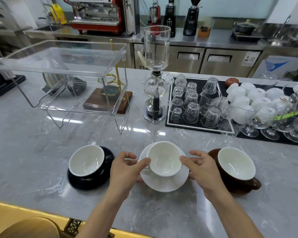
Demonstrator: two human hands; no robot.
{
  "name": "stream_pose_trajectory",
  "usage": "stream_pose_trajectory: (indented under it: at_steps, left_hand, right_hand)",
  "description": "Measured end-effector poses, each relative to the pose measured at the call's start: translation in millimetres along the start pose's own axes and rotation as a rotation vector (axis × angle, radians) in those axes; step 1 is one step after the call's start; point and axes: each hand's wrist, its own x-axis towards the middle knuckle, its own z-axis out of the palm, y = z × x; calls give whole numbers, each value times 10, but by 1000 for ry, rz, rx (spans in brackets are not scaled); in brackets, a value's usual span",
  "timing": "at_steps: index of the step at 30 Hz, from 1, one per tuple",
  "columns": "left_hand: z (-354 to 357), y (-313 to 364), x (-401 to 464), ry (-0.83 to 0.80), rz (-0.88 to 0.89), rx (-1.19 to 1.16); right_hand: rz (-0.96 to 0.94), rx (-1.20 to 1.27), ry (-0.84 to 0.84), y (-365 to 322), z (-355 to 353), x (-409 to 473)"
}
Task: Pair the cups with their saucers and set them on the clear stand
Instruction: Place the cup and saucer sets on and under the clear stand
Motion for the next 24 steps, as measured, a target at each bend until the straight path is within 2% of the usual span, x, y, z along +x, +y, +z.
stream_pose_trajectory:
  at_steps: [9, 16, 24]
  left_hand:
    - [-394, 353, -36, 99, 102, -78]
    - [-999, 664, -20, 178, 131, -117]
    - [-1626, 884, 99, 233, 142, -113]
  right_hand:
    - [-107, -7, -49, -490, 385, -80]
    - [-148, -8, -137, -776, 1034, -95]
    - [-170, -2, -153, -989, 1722, -133]
